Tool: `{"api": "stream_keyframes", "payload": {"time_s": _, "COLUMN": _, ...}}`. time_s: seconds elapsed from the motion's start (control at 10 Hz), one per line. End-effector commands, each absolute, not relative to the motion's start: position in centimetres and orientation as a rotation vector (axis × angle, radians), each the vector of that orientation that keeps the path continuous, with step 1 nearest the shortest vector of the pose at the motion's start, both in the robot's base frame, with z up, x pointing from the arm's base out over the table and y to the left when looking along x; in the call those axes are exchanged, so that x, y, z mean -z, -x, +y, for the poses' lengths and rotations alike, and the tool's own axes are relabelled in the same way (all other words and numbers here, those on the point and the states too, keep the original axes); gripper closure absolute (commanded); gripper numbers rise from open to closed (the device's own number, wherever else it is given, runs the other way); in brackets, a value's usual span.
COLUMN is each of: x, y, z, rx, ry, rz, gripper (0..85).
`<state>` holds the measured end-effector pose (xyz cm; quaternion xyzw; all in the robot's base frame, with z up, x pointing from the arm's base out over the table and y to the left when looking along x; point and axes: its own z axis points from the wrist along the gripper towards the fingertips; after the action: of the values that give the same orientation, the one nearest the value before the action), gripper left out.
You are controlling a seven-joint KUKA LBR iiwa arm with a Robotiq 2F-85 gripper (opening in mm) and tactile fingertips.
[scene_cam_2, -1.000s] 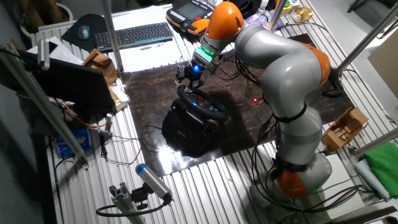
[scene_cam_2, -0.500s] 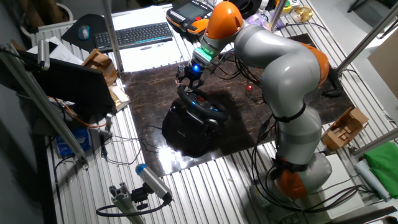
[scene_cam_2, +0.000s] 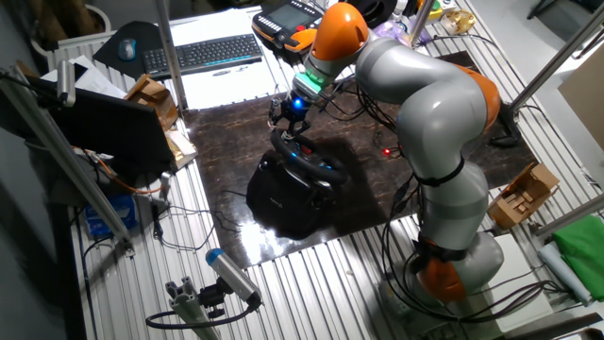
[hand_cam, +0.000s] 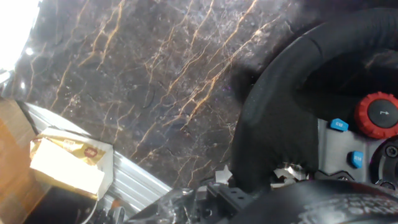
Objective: Rotate the steering wheel 90 degrees clockwise
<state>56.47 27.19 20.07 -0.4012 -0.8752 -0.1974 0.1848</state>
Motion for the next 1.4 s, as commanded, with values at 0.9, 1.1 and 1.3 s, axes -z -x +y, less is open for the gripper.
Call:
{"api": "stream_keyframes", "payload": {"time_s": 0.9, "x": -20.19, "y": -56.31, "z": 27.16, "rx": 0.567, "ry": 1.149, "rz": -2.457, "gripper": 50.3}}
{"api": "stream_keyframes", "payload": {"time_s": 1.1, "x": -20.31, "y": -56.34, "z": 27.45, "rx": 0.576, "ry": 1.154, "rz": -2.449, "gripper": 52.7}}
{"api": "stream_keyframes", "payload": {"time_s": 1.3, "x": -20.33, "y": -56.47, "z": 27.73, "rx": 0.579, "ry": 1.17, "rz": -2.444, "gripper": 53.7}}
